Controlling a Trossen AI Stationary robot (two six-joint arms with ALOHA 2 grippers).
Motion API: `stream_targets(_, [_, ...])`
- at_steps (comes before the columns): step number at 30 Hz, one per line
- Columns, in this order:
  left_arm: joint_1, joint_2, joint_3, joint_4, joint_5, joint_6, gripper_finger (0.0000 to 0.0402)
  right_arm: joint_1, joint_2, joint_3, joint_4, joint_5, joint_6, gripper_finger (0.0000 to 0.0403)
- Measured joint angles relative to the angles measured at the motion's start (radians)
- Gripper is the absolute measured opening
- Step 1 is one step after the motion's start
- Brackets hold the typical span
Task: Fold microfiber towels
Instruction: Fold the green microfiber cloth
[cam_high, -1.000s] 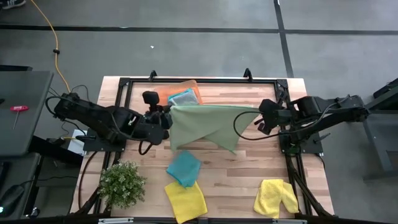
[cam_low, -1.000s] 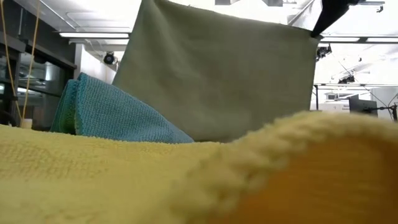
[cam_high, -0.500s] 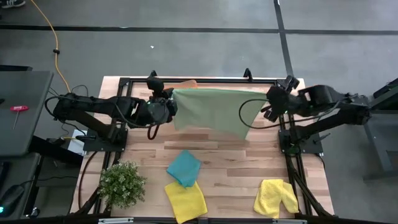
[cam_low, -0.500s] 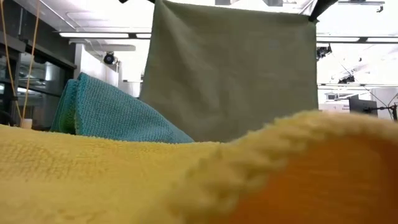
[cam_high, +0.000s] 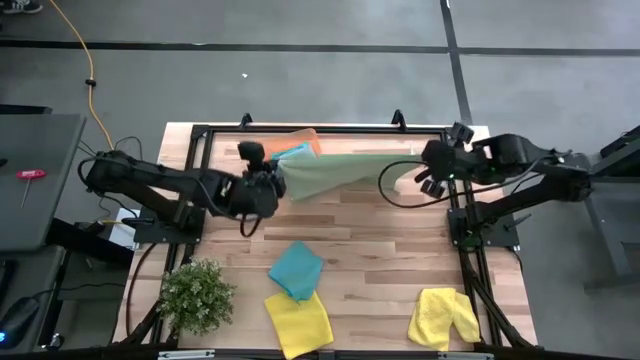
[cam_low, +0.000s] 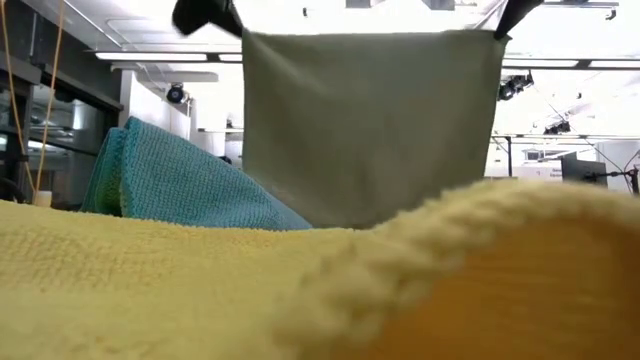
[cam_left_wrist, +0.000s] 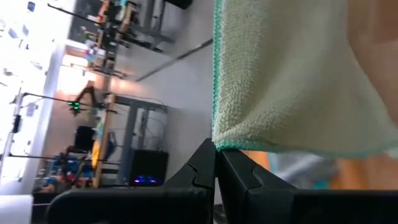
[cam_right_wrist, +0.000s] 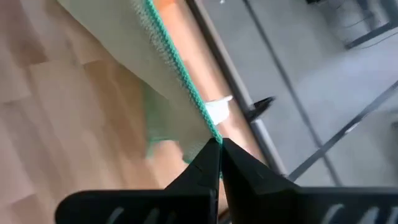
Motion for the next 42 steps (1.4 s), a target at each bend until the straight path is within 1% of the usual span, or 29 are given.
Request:
stream_targets(3, [-0.037,0.0,-0.091,0.003,0.015,-0.1,0.0,0.03,0.0,-0.065,0.031,-0.052,0.08,0.0])
stream_targets(8, [-0.117,0.0,-0.191,0.045,0.046,-0.26,0.0,0.111,0.0,-0.206,0.066,-0.127,0.25,0.0])
stream_targets(12, [-0.185,0.0,-0.247,0.166,0.109,-0.336,0.0,0.194,0.0,-0.325,0.121,-0.216,0.391,0.0])
stream_targets(15, [-0.231,0.0,-0.275,0.227,0.143,-0.378,0.0,0.264,0.0,-0.411,0.188,-0.272,0.484,0.0])
stream_targets(20, [-0.289,0.0,-0.351,0.358,0.198,-0.469,0.0,0.393,0.0,-0.518,0.259,-0.367,0.635,0.0])
stream_targets(24, [-0.322,0.002,-0.432,0.498,0.264,-0.479,0.0,0.496,0.0,-0.555,0.283,-0.404,0.749,0.0])
stream_targets(29, [-0.335,0.039,-0.522,0.711,0.399,-0.479,0.0,0.596,0.0,-0.554,0.307,-0.444,0.824,0.0])
stream_targets(34, [-0.34,0.149,-0.547,0.903,0.539,-0.479,0.0,0.663,0.002,-0.555,0.314,-0.489,0.913,0.0])
stream_targets(38, [-0.339,0.261,-0.546,1.038,0.614,-0.477,0.0,0.692,0.002,-0.56,0.309,-0.494,0.969,0.0])
stream_targets(42, [-0.34,0.346,-0.546,1.083,0.663,-0.492,0.0,0.699,0.002,-0.56,0.322,-0.487,0.997,0.0])
